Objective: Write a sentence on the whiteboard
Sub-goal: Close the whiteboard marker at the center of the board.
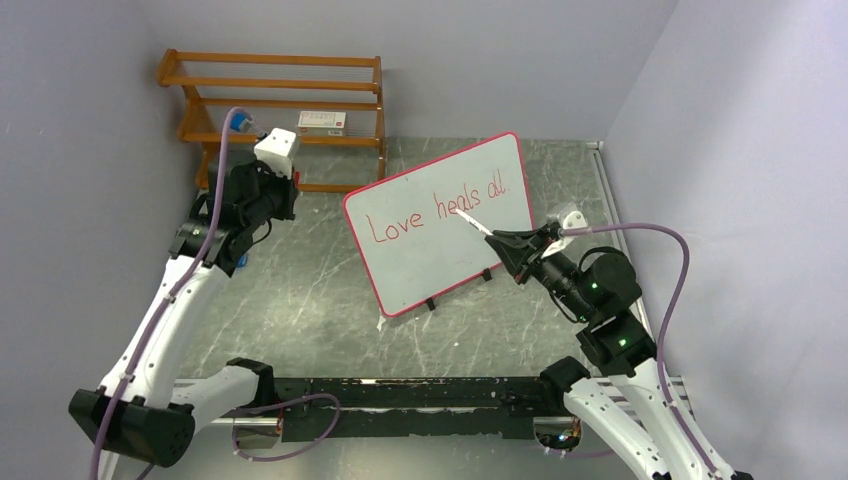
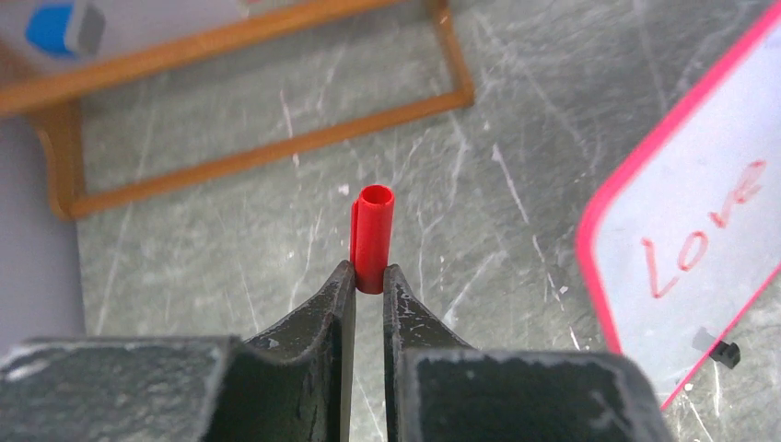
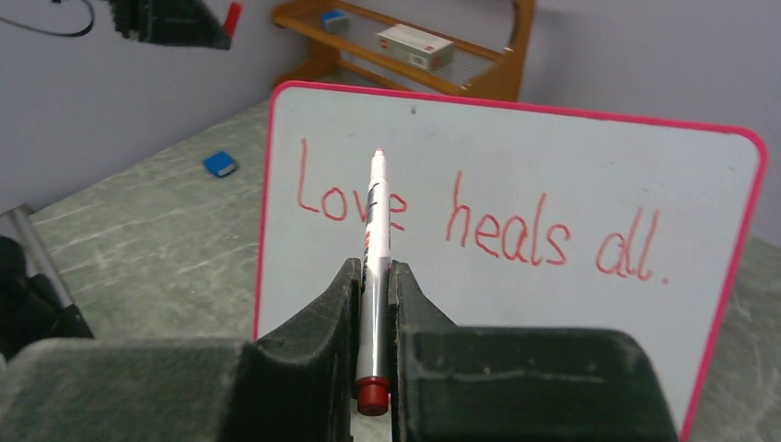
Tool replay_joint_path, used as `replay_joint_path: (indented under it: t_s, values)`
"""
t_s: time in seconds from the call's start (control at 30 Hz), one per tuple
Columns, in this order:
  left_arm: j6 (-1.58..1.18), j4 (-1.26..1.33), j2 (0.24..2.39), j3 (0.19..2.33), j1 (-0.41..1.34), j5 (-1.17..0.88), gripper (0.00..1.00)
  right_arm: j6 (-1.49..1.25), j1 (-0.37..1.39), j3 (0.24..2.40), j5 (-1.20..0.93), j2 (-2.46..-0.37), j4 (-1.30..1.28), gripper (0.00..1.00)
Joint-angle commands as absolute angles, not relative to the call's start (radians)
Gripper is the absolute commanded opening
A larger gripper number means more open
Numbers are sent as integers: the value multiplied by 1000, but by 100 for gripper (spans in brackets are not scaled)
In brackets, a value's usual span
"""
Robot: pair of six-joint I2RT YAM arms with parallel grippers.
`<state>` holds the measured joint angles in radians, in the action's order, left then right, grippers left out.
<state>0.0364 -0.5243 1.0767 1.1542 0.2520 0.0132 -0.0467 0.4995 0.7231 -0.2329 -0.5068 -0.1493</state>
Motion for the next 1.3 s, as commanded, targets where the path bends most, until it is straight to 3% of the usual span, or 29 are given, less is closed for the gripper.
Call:
replay_joint_path:
  t_s: [0.0, 0.37, 0.83, 1.27]
  values:
    - [219, -519, 1031, 1227, 324, -22, 5, -47, 507, 723, -373, -516, -98, 0]
    - [481, -650, 987, 1300, 601, -2, 5, -138, 506, 742, -564, -595, 61, 0]
    - [639, -828, 1077, 1382, 1013, 313, 5, -234, 508, 799, -701, -720, 151, 0]
    - [645, -867, 1147, 1404, 1168, 461, 5, -180, 508, 861, -768, -805, 25, 0]
